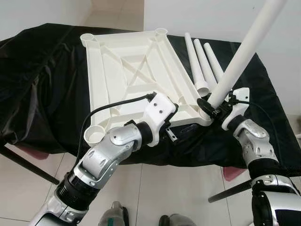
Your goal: Building children table
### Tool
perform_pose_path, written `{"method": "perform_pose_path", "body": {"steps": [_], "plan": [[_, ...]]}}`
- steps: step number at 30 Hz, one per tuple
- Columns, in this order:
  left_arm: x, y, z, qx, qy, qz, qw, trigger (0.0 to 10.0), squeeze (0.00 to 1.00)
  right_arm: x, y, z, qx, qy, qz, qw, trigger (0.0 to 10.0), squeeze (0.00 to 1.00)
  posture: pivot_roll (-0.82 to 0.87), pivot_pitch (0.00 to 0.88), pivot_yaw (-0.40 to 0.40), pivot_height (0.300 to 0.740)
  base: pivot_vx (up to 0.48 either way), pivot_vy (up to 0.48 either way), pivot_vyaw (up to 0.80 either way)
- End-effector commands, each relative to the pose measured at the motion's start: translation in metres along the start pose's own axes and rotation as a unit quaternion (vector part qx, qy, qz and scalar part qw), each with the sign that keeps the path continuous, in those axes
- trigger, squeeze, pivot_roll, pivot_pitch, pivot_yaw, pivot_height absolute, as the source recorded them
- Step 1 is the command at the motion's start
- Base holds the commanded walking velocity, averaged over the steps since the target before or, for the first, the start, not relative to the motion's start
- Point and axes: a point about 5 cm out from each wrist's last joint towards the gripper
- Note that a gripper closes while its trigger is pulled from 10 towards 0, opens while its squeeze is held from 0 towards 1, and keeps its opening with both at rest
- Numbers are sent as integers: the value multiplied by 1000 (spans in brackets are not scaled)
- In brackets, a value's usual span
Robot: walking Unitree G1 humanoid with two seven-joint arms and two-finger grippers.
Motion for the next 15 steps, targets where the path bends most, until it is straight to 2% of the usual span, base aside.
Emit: {"method": "perform_pose_path", "body": {"steps": [1,12,15], "plan": [[-6,0,3,-11,-11,-49,999,10000,0,4,-2,-3,-2,-11,-9,1000,10000,0,11,87,-2,740,0,0,0],[-6,-1,4,-12,-12,-49,999,10000,0,16,-6,-1,-29,-10,-40,999,10000,0,7,81,-7,740,0,0,0],[-6,-1,4,-13,-12,-50,999,10000,0,23,-8,0,-49,-25,-75,996,10000,0,5,73,-10,740,0,0,0]]}}
Point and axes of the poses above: a point about 5 cm out from each wrist's last joint towards the gripper, its own y axis pointing back from the gripper into the wrist, its own z axis along the axis of the wrist's last joint, x = y × z, and after that the axes turned 15 degrees about -y, right-handed
